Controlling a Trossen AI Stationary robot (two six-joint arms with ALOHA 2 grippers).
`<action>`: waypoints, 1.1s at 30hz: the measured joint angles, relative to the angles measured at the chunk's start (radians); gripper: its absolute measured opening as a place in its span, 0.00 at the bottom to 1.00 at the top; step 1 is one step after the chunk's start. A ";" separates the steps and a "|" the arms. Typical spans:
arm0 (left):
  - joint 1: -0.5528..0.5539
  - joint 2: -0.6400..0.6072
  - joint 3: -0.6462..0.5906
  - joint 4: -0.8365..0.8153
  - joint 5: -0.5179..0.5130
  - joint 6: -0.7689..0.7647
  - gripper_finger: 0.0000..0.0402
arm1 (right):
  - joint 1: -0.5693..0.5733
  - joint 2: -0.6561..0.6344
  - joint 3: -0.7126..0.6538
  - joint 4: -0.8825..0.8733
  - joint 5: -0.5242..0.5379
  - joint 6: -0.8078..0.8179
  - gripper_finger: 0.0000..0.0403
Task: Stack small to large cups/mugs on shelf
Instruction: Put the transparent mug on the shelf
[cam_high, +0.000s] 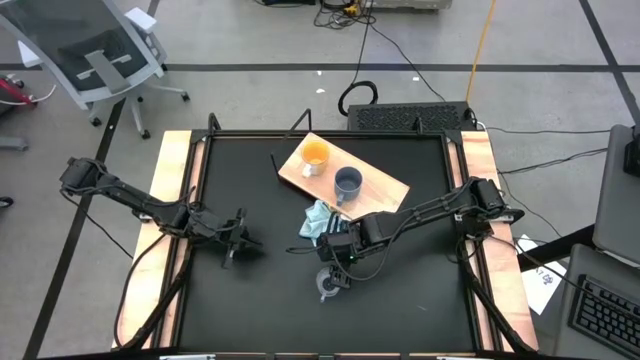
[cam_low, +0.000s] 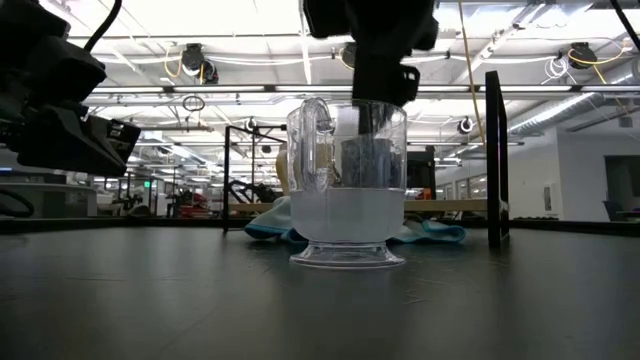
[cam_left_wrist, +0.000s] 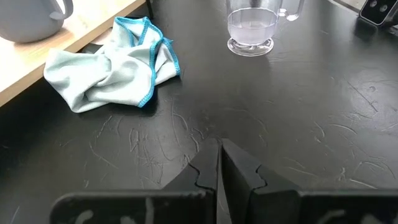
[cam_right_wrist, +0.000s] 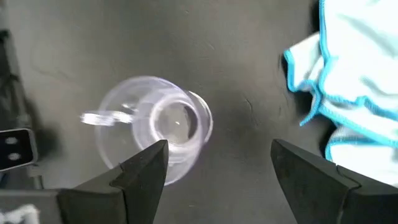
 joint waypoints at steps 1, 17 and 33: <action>0.000 0.000 0.000 0.000 0.000 0.000 0.05 | 0.002 0.000 -0.009 0.001 0.000 0.003 0.68; 0.000 0.000 0.000 -0.001 0.000 0.000 0.05 | -0.004 0.000 -0.084 0.088 -0.001 0.008 0.68; 0.000 0.000 0.000 -0.007 0.000 0.001 0.05 | -0.004 0.000 -0.084 0.145 -0.003 -0.006 0.68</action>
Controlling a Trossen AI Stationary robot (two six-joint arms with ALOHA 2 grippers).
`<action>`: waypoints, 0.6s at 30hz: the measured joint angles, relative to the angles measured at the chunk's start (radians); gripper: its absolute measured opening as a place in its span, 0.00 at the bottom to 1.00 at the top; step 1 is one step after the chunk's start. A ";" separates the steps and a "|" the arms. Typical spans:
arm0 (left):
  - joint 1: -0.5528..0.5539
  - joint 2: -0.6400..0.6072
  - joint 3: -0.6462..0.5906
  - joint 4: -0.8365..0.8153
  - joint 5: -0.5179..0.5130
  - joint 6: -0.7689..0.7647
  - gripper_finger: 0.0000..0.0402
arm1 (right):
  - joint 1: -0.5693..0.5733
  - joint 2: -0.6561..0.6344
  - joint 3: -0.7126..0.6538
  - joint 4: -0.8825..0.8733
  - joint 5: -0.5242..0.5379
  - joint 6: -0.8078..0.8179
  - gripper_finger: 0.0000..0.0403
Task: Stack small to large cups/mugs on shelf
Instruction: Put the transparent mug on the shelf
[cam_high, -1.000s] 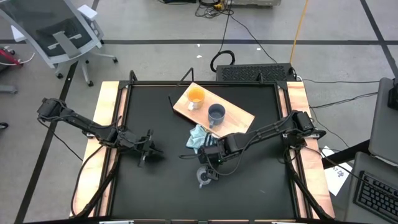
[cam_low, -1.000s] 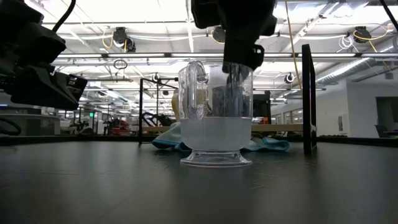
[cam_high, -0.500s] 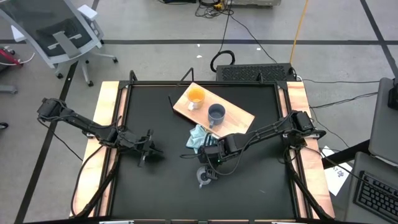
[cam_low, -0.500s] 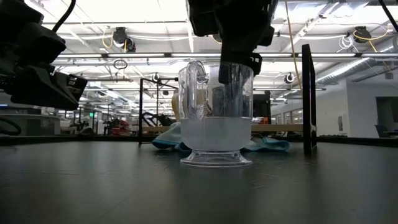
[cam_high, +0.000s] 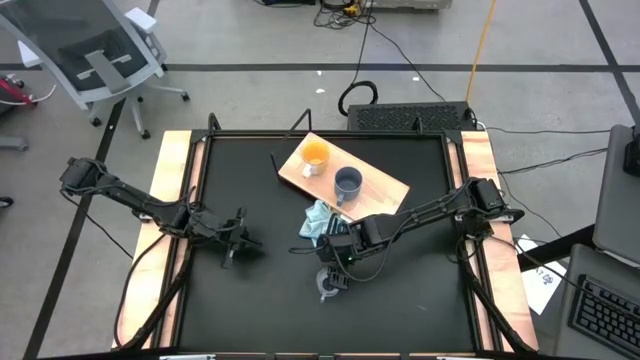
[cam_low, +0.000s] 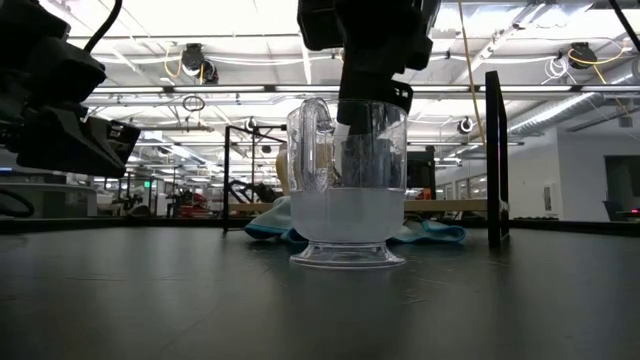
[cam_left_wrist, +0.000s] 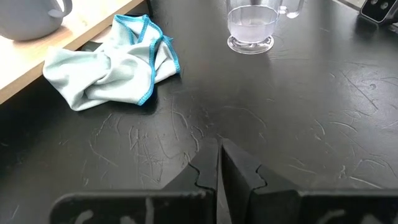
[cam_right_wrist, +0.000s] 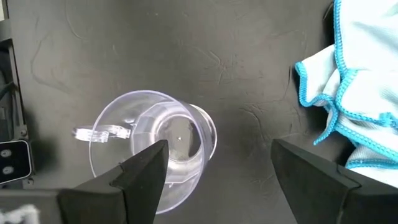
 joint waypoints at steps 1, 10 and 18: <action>0.000 0.000 0.000 0.000 0.000 0.000 0.05 | 0.000 0.000 0.000 0.000 0.000 0.001 0.68; 0.000 0.000 0.000 -0.007 0.000 0.000 0.05 | 0.001 0.000 -0.039 0.015 -0.002 0.033 0.68; 0.000 0.000 0.000 -0.006 0.000 0.000 0.05 | 0.000 0.000 -0.066 0.069 -0.027 0.029 0.68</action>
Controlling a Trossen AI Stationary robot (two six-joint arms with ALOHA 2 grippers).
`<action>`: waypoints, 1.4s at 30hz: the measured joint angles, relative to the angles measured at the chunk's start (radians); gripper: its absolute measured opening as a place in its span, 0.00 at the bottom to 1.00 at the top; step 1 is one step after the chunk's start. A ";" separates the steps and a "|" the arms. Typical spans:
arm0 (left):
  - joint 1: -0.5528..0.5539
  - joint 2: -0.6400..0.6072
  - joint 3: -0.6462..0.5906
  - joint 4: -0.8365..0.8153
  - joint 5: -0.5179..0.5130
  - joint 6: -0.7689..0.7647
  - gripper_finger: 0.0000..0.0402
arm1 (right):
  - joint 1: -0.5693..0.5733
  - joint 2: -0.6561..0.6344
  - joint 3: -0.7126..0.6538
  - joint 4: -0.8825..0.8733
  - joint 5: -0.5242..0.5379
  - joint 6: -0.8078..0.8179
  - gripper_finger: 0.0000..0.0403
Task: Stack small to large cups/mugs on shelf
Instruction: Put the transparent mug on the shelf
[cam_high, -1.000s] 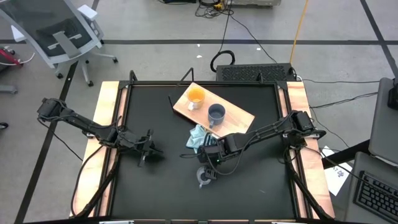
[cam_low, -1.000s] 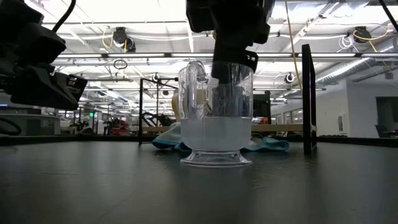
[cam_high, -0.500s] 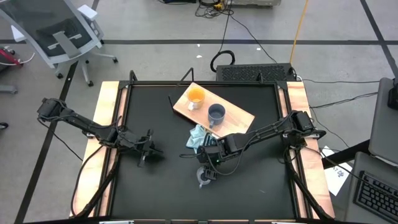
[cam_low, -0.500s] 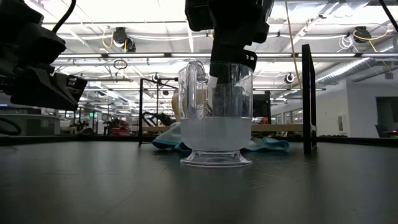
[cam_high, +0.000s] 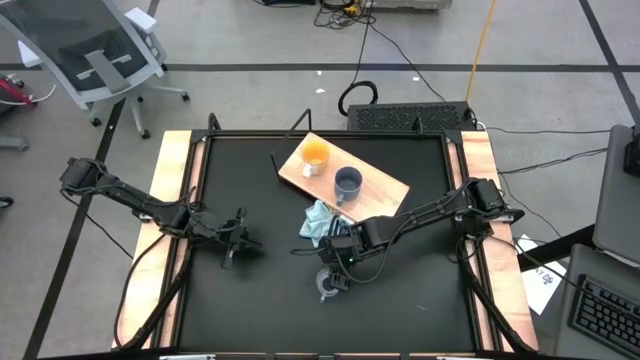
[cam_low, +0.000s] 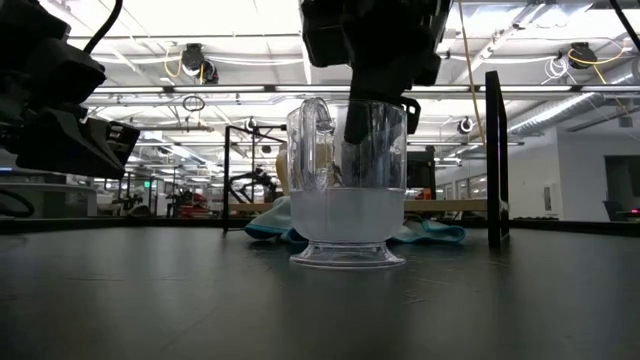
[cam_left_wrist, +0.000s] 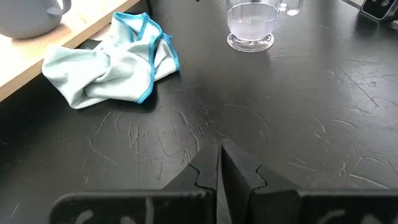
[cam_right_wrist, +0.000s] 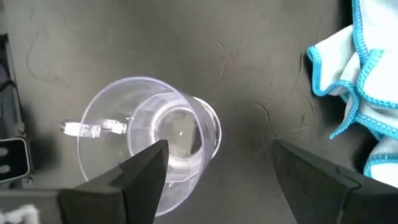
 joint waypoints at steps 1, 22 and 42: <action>0.000 0.000 0.000 0.000 0.000 0.000 0.05 | 0.000 0.000 0.000 -0.004 0.000 -0.005 0.68; 0.000 0.000 0.000 0.000 0.000 0.000 0.05 | 0.000 0.000 0.000 0.006 0.000 -0.046 0.43; 0.000 0.000 0.000 -0.010 0.000 0.003 0.05 | 0.000 0.000 0.000 0.011 0.002 -0.027 0.17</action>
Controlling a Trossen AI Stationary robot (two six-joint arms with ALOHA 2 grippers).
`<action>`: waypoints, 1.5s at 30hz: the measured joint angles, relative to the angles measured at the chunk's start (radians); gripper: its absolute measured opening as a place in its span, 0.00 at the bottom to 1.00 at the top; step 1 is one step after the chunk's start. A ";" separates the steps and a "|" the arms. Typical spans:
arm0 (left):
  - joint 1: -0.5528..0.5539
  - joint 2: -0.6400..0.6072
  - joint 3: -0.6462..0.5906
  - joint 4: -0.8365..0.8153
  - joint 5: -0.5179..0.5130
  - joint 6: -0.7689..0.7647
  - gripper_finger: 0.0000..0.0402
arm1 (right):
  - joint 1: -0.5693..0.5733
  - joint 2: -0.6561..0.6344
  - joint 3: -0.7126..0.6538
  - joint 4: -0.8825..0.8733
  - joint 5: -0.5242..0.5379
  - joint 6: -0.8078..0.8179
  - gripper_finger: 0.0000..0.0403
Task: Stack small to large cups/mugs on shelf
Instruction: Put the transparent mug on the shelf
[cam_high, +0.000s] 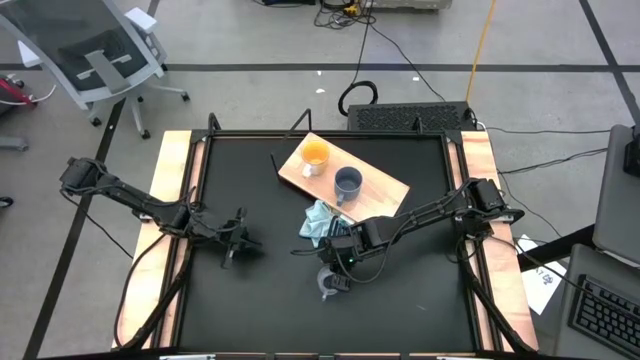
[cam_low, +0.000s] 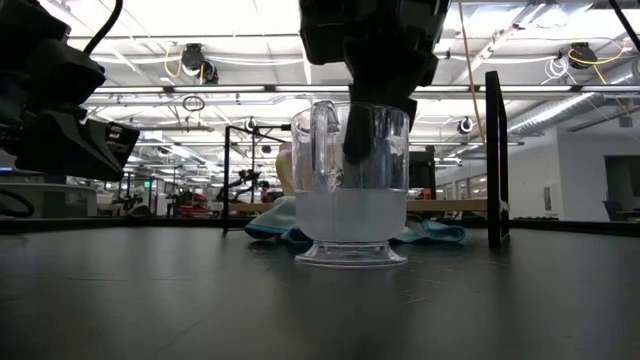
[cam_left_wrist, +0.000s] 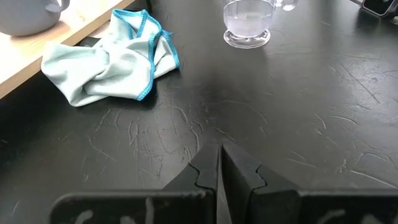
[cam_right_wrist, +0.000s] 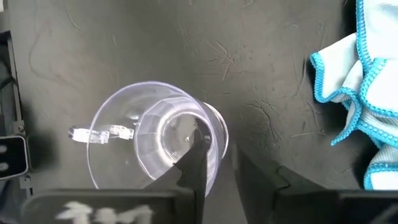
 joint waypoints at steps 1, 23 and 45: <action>0.000 0.000 0.000 0.000 0.000 0.000 0.05 | 0.000 0.000 0.000 0.003 0.000 0.001 0.15; 0.000 0.000 0.000 -0.006 0.000 0.003 0.05 | -0.006 -0.039 0.013 0.003 0.060 -0.011 0.00; 0.000 0.000 0.000 -0.006 0.000 0.022 0.05 | -0.041 -0.231 0.015 -0.274 0.264 0.058 0.00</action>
